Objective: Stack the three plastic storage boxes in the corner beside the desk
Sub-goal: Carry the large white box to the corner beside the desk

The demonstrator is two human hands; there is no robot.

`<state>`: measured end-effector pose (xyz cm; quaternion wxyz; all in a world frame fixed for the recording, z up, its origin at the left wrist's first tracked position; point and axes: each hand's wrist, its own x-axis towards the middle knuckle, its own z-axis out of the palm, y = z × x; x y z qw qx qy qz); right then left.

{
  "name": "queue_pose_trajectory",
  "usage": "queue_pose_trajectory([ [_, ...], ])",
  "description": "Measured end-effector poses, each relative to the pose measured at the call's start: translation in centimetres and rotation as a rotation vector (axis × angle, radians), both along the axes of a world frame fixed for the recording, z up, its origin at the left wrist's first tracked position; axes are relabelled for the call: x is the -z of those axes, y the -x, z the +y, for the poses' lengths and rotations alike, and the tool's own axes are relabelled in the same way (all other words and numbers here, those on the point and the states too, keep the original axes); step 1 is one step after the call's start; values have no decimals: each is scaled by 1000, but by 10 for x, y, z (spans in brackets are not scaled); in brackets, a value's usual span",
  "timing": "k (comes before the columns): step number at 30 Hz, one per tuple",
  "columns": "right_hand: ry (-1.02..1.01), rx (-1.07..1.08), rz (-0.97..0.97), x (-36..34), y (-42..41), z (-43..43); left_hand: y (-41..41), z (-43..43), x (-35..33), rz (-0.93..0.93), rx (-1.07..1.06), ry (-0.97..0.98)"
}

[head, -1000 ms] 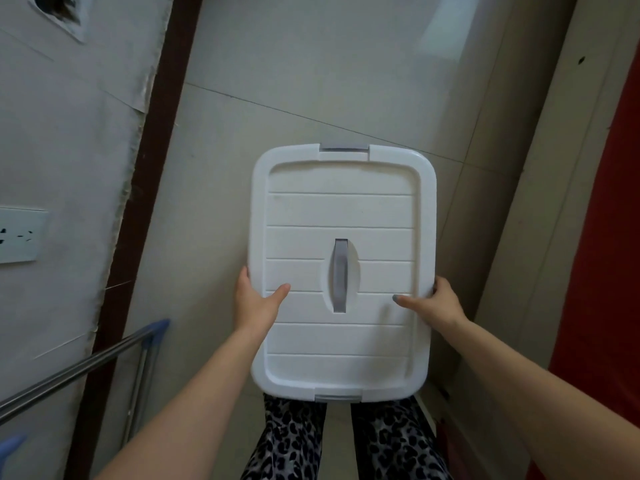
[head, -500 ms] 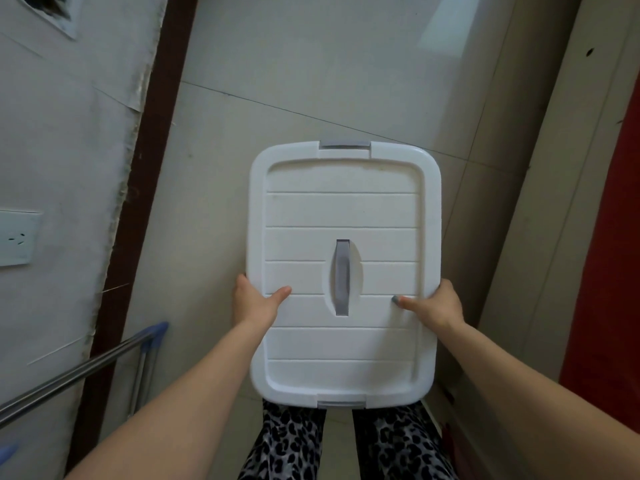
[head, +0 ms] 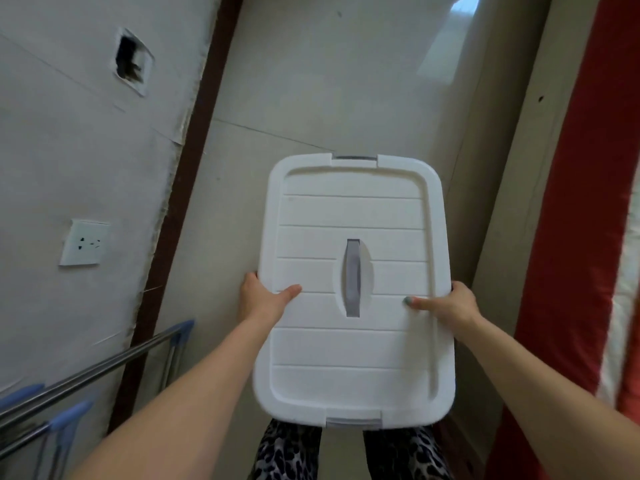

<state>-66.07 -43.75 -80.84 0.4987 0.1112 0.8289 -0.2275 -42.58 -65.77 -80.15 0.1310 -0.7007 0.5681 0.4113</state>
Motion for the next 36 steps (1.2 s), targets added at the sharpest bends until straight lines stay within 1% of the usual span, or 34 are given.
queue_pose_trajectory([
  [3, 29, 3, 22, -39, 0, 2, 4, -3, -41, 29, 8, 2],
  [10, 101, 18, 171, -153, 8, -4, 19, -14, -158, 92, 67, 68],
  [15, 165, 43, 199, -228, 19, -5, 30, -22, -230, 146, 94, 114],
  [23, 289, 94, 312, -354, 29, -10, 42, -32, -357, 232, 134, 212],
  [28, 384, 139, 336, -414, 31, -15, 45, -35, -419, 332, 138, 277],
  [33, 499, 163, 369, -467, 27, -13, 42, -34, -472, 393, 134, 355],
  [36, 535, 179, 396, -496, 22, -10, 37, -31, -500, 414, 143, 381],
])
